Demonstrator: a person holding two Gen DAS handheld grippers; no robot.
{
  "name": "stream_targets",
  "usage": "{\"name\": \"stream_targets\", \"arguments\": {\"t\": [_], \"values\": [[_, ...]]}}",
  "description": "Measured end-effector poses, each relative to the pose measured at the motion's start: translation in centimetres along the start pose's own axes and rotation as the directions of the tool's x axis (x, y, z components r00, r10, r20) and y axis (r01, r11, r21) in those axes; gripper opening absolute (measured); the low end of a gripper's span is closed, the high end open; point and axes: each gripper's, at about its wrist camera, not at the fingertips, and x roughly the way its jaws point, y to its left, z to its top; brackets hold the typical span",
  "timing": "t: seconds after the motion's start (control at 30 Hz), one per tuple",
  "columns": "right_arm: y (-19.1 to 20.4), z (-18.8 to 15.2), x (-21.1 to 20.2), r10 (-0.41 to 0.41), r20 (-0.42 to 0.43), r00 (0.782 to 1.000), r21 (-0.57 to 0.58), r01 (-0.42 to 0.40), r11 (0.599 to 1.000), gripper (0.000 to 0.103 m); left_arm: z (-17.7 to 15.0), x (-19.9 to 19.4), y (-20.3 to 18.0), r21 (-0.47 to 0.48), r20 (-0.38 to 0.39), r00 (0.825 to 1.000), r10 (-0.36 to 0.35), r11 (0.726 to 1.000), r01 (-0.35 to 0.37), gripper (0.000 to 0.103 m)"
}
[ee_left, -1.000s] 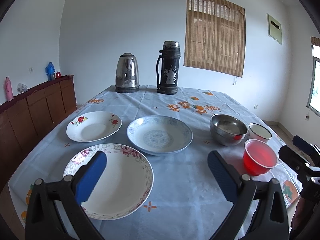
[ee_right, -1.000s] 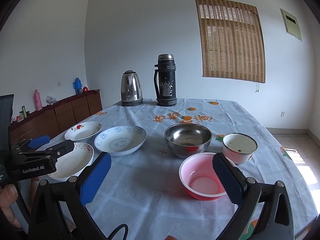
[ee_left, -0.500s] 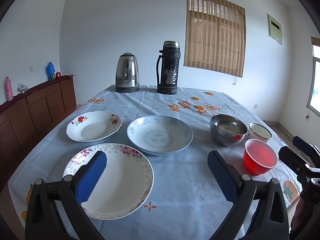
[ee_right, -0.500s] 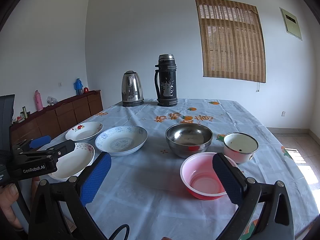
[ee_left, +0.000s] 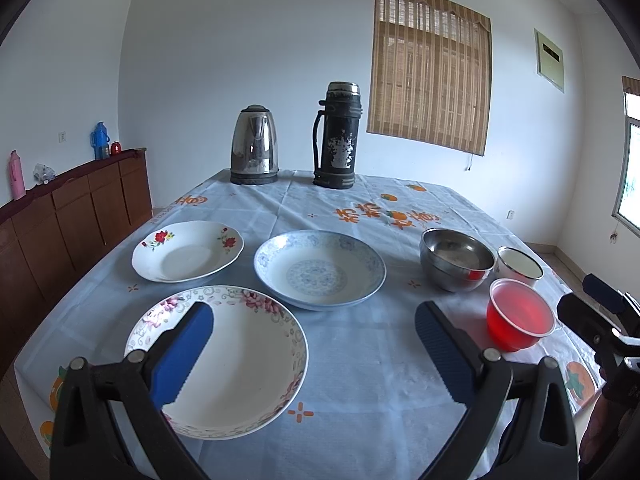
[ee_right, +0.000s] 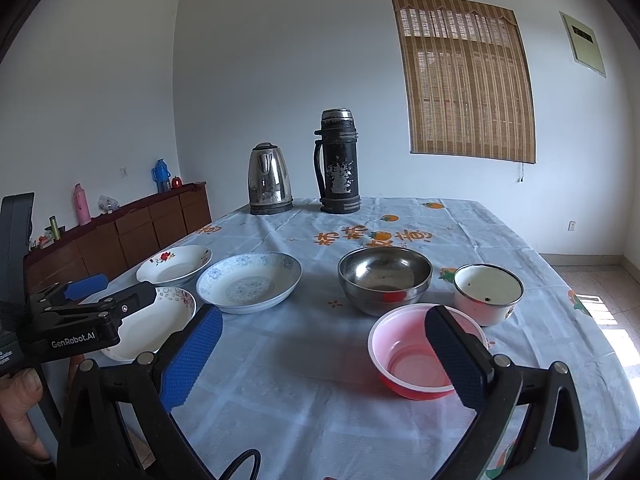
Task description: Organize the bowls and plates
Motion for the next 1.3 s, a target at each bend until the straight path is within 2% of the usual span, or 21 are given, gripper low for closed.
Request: {"name": "stream_targets", "arguments": {"t": [0.37,0.57,0.9,1.1,1.3], "values": [[0.3,0.0,0.3,-0.026,0.001,1.0,-0.019,0.026,0.999,0.102,-0.1,0.0,0.1,-0.007,0.004,1.0,-0.002,1.0,0.002,0.103],[0.2,0.0,0.7,-0.003,-0.009,1.0,0.007,0.003,1.0,0.102,0.0,0.1,0.8,-0.02,0.004,1.0,-0.005,1.0,0.005,0.103],[1.6,-0.1,1.4,-0.002,-0.02,1.0,-0.032,0.001,0.999,0.102,-0.1,0.8,1.7,-0.038,-0.001,1.0,-0.009,0.999,0.009,0.103],[2.9,-0.2,2.6,0.034,-0.048,0.998,-0.06,-0.037,0.997,0.102,-0.4,1.4,2.8,-0.052,-0.017,1.0,0.001,0.999,-0.001,0.103],[5.6,-0.1,5.4,0.112,-0.105,0.988,-0.097,-0.123,0.988,0.089,-0.8,2.3,6.7,-0.127,-0.048,0.996,0.072,0.989,-0.078,0.102]]}}
